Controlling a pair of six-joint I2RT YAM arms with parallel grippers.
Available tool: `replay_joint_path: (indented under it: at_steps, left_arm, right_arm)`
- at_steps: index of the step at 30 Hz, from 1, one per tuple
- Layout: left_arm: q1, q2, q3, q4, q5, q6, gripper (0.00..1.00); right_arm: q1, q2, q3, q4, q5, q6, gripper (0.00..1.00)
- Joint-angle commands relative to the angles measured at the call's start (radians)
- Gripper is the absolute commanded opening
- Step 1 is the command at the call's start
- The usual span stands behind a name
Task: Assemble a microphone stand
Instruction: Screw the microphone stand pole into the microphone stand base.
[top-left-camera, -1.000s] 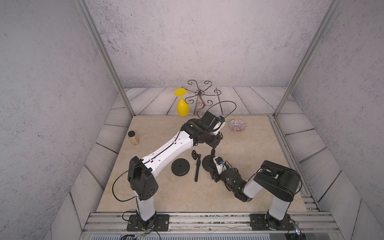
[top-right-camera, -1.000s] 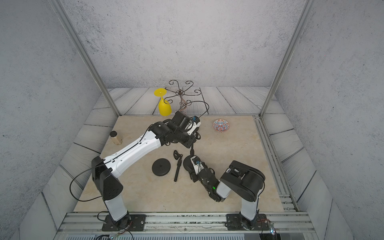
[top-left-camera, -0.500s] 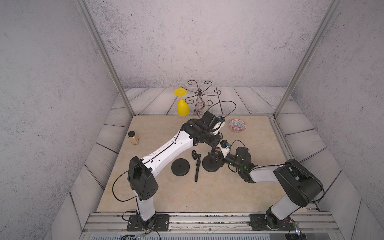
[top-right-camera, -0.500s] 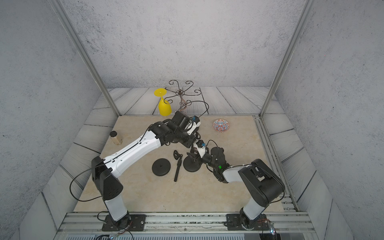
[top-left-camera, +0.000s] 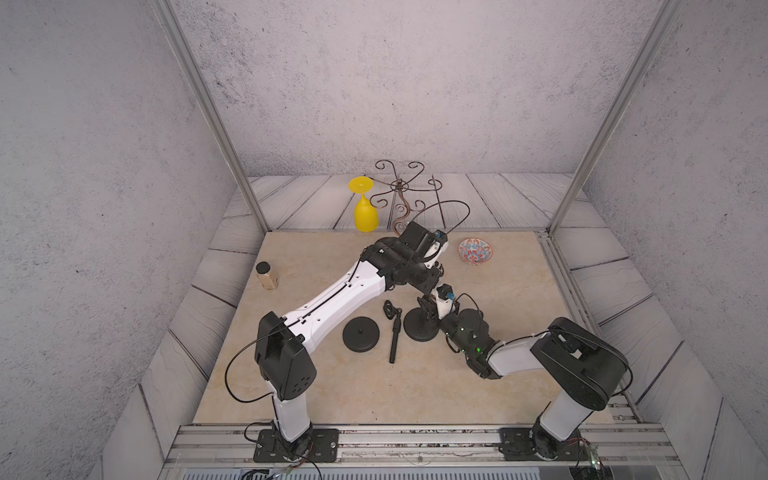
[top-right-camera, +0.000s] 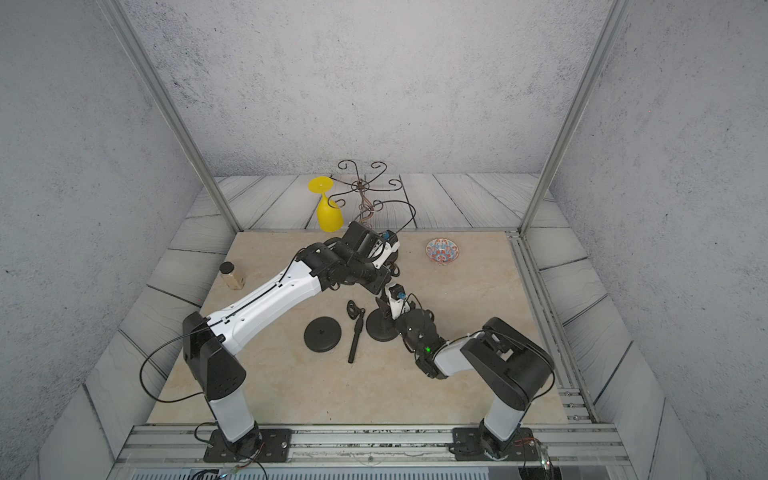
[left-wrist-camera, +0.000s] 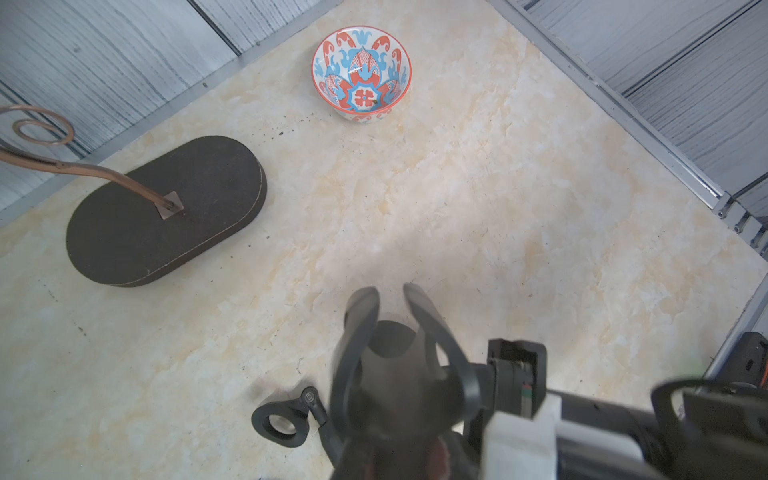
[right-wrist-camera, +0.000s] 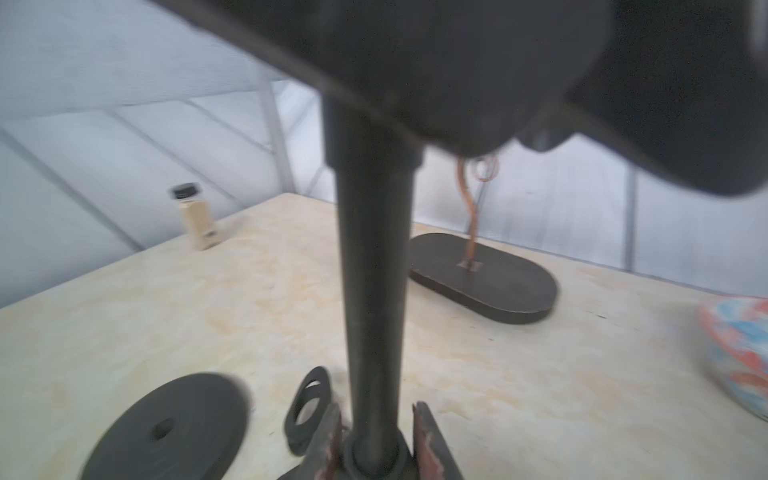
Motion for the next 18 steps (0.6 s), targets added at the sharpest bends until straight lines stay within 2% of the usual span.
replay_joint_path:
  at_steps: [1,3,5,7,9,11,15,18]
  left_arm:
    - [-0.006,-0.016,-0.011,-0.022,0.037,-0.008,0.16]
    - [-0.006,-0.017,-0.011,-0.027,0.037,-0.007,0.16]
    - [-0.005,-0.017,-0.011,-0.031,0.035,-0.002,0.16]
    - [-0.004,-0.015,-0.011,-0.034,0.031,0.000,0.16]
    - [-0.004,-0.016,-0.011,-0.033,0.030,0.000,0.16]
    - [-0.002,-0.019,-0.014,-0.031,0.032,-0.001,0.16]
    - [-0.003,-0.021,-0.015,-0.028,0.035,-0.001,0.16]
    - [-0.001,-0.023,-0.017,-0.028,0.036,0.000,0.16]
  right_arm:
    - [0.108,0.100,0.024,-0.208,0.611,0.097,0.00]
    - [0.137,0.128,0.060,-0.201,0.635,0.137,0.00]
    - [0.145,0.133,0.098,-0.238,0.563,0.136,0.02]
    - [0.141,0.136,0.094,-0.182,0.408,0.071,0.20]
    - [0.134,0.133,0.014,0.004,0.207,-0.023,0.50]
    - [0.110,0.111,-0.071,0.152,0.017,-0.046,0.64]
    - [-0.038,0.009,-0.173,0.125,-0.440,0.039,0.67]
    - [-0.114,-0.054,-0.178,0.041,-0.626,0.014,0.65]
